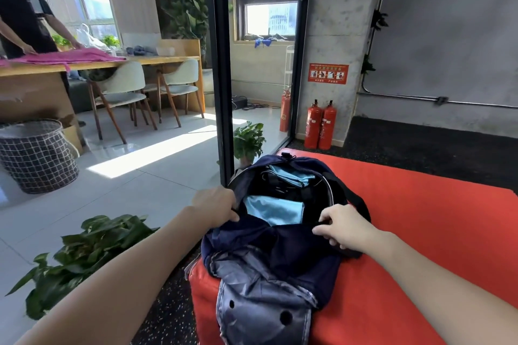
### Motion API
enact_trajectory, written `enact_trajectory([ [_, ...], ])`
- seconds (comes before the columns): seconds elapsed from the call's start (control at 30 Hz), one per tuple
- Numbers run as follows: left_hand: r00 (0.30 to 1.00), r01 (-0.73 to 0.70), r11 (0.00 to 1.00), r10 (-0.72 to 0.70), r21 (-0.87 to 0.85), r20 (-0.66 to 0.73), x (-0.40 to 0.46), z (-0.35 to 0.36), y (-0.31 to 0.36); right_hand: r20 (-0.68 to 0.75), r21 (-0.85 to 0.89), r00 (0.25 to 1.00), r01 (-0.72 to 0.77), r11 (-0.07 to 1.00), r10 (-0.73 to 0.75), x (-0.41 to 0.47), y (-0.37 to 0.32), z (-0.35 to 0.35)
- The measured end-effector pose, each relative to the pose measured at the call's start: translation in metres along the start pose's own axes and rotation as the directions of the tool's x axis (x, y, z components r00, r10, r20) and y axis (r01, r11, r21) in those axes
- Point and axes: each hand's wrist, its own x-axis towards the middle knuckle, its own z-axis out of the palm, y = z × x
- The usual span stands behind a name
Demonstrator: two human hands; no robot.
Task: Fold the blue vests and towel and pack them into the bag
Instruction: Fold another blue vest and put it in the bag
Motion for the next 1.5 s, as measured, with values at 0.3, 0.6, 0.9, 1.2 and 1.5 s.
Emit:
enact_trajectory([
  [0.3, 0.908, -0.065, 0.934, -0.091, -0.352, -0.409, 0.008, -0.119, 0.001, -0.440, 0.034, 0.859, 0.305, 0.952, -0.260, 0.005, -0.071, -0.084],
  [0.6, 0.982, -0.111, 0.980, 0.083, -0.165, -0.172, -0.009, -0.117, 0.010, -0.195, 0.016, 0.947, 0.265, 0.964, -0.257, -0.023, -0.073, -0.089],
  [0.9, 0.975, -0.172, 0.966, 0.138, -0.194, -0.176, -0.059, -0.100, 0.062, -0.175, 0.148, 0.969, 0.201, 0.968, -0.175, -0.085, -0.037, -0.072],
  [1.2, 0.924, -0.375, 0.838, 0.304, -0.395, -0.233, -0.102, -0.089, 0.196, -0.249, 0.192, 0.968, 0.082, 0.978, -0.033, -0.211, 0.027, -0.095],
  [1.5, 0.785, -0.607, 0.663, 0.587, -0.439, -0.198, -0.161, -0.046, 0.408, -0.366, 0.282, 0.874, -0.221, 0.933, 0.318, -0.350, 0.178, -0.105],
])
